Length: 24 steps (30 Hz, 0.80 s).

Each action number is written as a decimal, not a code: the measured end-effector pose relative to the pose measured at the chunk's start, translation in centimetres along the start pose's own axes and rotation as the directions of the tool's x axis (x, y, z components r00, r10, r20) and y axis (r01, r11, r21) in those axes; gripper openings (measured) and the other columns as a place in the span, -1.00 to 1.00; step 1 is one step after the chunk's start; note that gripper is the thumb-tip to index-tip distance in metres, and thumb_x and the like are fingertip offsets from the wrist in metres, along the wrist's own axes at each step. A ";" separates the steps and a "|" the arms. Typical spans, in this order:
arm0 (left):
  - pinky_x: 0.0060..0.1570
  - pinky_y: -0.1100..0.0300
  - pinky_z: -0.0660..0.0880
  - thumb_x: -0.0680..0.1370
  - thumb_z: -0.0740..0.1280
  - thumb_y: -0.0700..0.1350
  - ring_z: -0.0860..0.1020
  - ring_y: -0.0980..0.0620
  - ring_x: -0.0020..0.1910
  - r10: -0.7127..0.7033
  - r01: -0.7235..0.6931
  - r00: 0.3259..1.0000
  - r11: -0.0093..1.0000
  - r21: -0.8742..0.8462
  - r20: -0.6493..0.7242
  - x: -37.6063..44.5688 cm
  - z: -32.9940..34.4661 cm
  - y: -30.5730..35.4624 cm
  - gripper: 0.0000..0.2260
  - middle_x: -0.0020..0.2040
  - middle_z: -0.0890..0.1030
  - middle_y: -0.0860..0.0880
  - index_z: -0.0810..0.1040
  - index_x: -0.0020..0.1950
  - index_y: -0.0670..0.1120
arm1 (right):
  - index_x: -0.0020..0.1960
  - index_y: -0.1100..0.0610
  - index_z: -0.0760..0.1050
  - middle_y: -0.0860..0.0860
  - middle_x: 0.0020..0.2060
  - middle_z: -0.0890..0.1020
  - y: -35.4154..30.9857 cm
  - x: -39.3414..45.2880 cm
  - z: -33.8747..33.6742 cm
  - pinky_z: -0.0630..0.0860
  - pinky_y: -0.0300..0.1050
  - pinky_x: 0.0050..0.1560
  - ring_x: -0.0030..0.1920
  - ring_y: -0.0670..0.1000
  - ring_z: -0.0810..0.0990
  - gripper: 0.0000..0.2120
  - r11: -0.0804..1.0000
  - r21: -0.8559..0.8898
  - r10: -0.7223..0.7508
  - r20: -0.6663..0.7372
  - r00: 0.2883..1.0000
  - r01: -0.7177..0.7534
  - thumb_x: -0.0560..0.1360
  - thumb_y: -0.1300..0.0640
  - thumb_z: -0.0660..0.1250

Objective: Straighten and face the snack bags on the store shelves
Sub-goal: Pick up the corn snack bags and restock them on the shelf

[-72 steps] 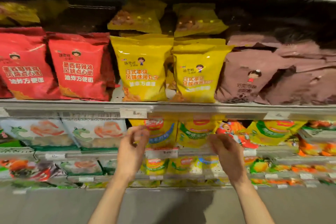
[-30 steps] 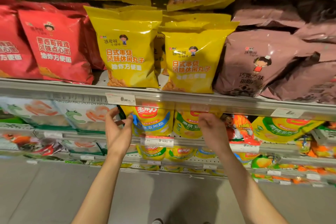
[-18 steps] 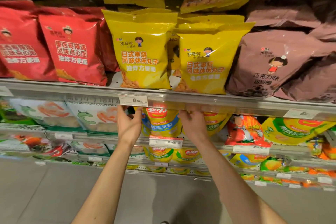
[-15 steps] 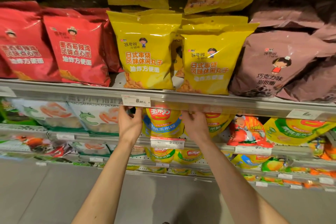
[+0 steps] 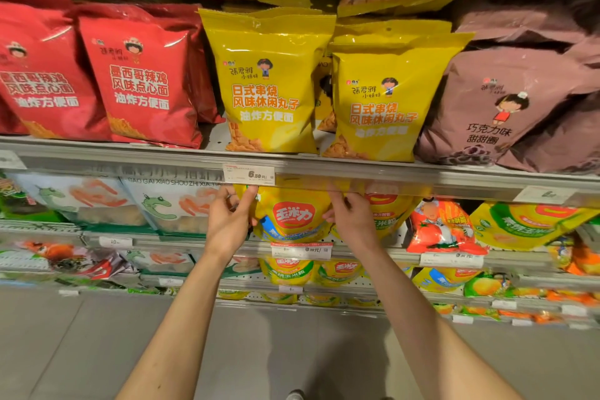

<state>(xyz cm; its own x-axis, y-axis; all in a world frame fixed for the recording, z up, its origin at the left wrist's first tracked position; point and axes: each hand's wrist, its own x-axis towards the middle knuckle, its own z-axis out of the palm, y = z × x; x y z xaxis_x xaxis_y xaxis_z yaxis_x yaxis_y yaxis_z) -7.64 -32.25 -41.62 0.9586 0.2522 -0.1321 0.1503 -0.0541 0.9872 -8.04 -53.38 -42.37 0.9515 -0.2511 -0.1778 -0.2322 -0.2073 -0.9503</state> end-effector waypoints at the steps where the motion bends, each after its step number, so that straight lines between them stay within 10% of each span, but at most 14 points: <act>1: -0.48 0.24 0.44 0.64 0.37 -0.04 0.46 0.11 -0.56 -0.001 0.001 1.000 1.000 0.008 0.006 -0.1 -0.2 -0.2 -0.74 -0.32 0.38 -0.15 0.31 -0.05 -0.11 | -0.13 0.12 0.51 0.06 -0.35 0.65 0.2 -0.3 0.0 0.56 -0.08 -0.12 -0.30 -0.04 0.64 -0.66 1.000 0.012 -0.013 0.005 1.000 0.013 0.64 -0.13 0.24; 19: -0.30 0.25 0.52 0.60 0.40 -0.08 0.62 0.00 -0.32 0.178 -0.184 0.970 0.983 0.023 0.168 -4.2 -3.2 -1.0 -0.80 -0.23 0.61 -0.21 0.49 0.02 -0.21 | -0.27 0.04 0.54 -0.04 -0.24 0.75 0.6 -5.3 -3.4 0.55 -0.35 -0.09 -0.12 -0.13 0.73 -0.68 0.995 0.052 -0.091 0.052 0.994 0.089 0.61 -0.06 0.31; 24: -0.31 0.25 0.46 0.59 0.39 -0.11 0.43 0.02 -0.39 0.282 -0.279 0.945 0.959 -0.036 0.164 -5.3 -1.8 1.4 -0.85 -0.40 0.36 0.00 0.45 -0.12 -0.07 | -0.28 0.20 0.60 0.04 -0.32 0.72 -1.0 -5.6 -5.5 0.60 -0.24 -0.07 -0.19 -0.05 0.73 -0.62 0.976 0.045 -0.211 -0.035 0.977 0.212 0.61 0.00 0.34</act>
<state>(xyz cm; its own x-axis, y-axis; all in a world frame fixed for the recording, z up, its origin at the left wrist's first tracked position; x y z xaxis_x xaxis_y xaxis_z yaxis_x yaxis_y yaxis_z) -12.99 -31.94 -39.41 0.9883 0.0647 0.1383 -0.1324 -0.0876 0.9873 -14.24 -57.02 -39.01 0.9713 -0.2351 0.0357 -0.0157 -0.2135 -0.9768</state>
